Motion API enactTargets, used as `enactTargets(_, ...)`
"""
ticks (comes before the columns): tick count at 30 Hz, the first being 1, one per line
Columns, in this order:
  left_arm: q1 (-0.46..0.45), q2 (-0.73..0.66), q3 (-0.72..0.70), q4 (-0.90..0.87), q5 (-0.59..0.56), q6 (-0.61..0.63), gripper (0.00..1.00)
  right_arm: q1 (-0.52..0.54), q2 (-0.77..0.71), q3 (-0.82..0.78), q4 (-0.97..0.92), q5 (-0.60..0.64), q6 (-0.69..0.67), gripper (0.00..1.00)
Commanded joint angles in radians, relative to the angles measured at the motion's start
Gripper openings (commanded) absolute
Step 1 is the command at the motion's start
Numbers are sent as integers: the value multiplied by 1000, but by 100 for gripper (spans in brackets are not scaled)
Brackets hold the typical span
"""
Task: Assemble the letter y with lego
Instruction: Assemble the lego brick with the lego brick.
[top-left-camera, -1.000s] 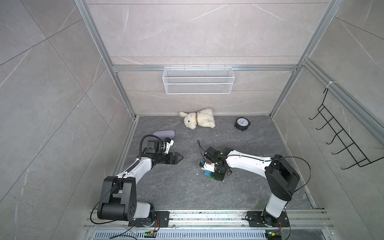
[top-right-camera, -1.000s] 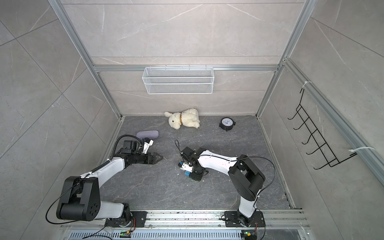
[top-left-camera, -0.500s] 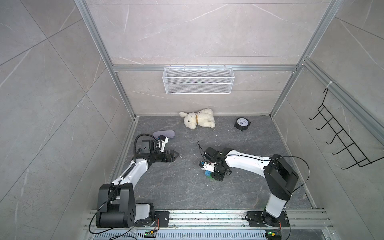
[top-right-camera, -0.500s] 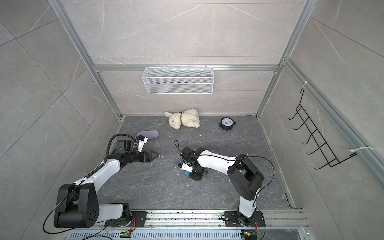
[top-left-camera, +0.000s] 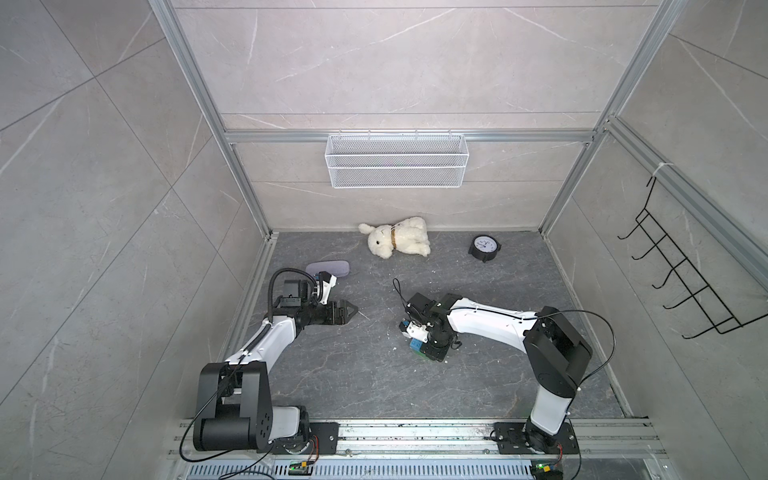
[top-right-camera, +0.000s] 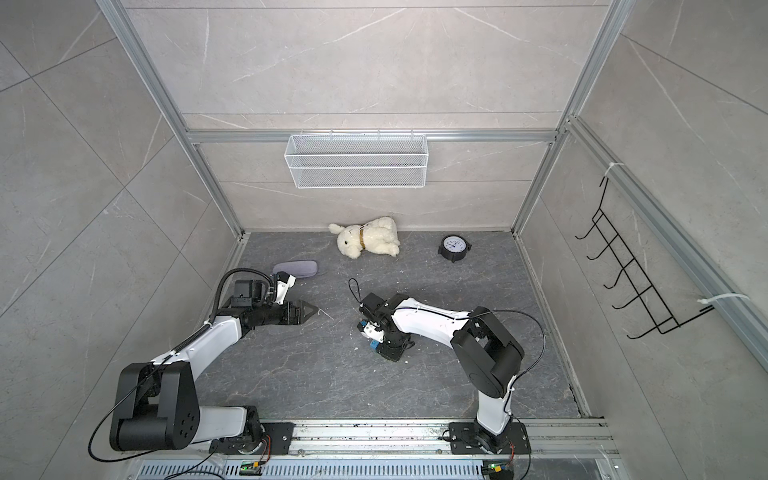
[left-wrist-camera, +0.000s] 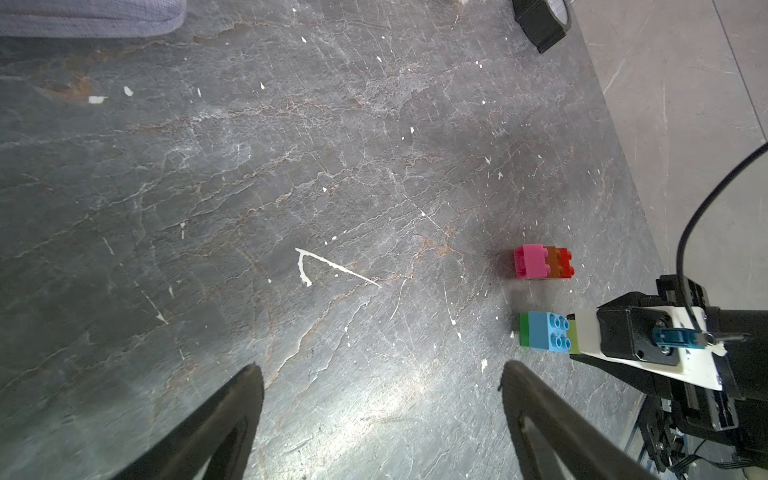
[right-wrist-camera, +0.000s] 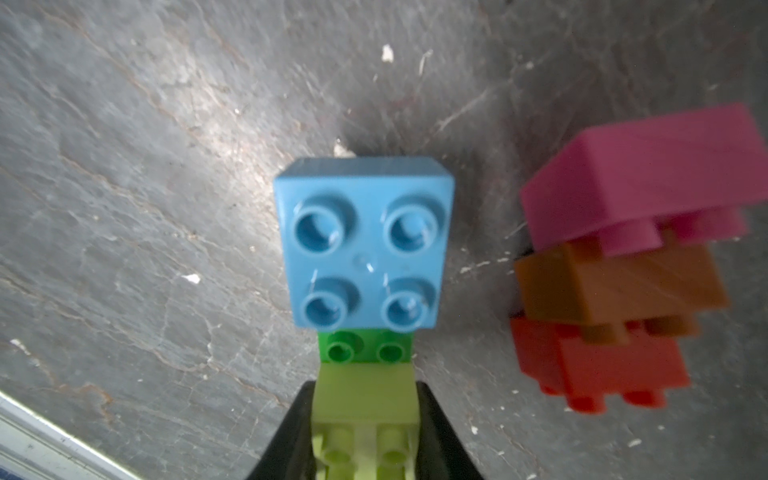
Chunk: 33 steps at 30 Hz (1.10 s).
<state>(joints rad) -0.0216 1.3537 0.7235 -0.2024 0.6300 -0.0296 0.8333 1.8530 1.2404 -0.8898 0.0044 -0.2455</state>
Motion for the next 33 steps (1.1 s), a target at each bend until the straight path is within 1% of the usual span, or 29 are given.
enactTargets(1, 6, 4, 41, -3, 21, 16, 93, -6, 100, -48, 1, 9, 14, 36)
enactTargets(5, 6, 2, 37, -3, 23, 13, 92, -9, 32, -4, -28, 6, 11, 51)
enactTargets(9, 6, 3, 37, -4, 22, 14, 92, -15, -41, 29, -63, 7, 14, 61)
enactTargets(13, 5, 8, 39, -2, 25, 5, 92, -34, -120, 44, -58, 0, 52, 64)
enactTargets(15, 6, 12, 39, 2, 28, -5, 92, -65, -148, 51, -29, -17, 116, 65)
enactTargets(17, 5, 17, 40, 2, 33, -12, 92, -110, -147, 76, -18, -44, 219, 66)
enactTargets(20, 6, 25, 42, 3, 33, -12, 92, -175, -133, 99, 15, -129, 379, 69)
enactTargets(23, 6, 37, 43, 2, 34, -16, 92, -225, -133, 73, 93, -224, 510, 71)
enactTargets(26, 6, 51, 46, 3, 36, -19, 92, -269, -114, 57, 132, -265, 603, 73)
enactTargets(30, 6, 65, 52, 0, 34, -18, 92, -315, -86, 20, 178, -354, 703, 74)
enactTargets(33, 5, 69, 53, -1, 35, -15, 92, -333, -77, -8, 204, -368, 752, 77)
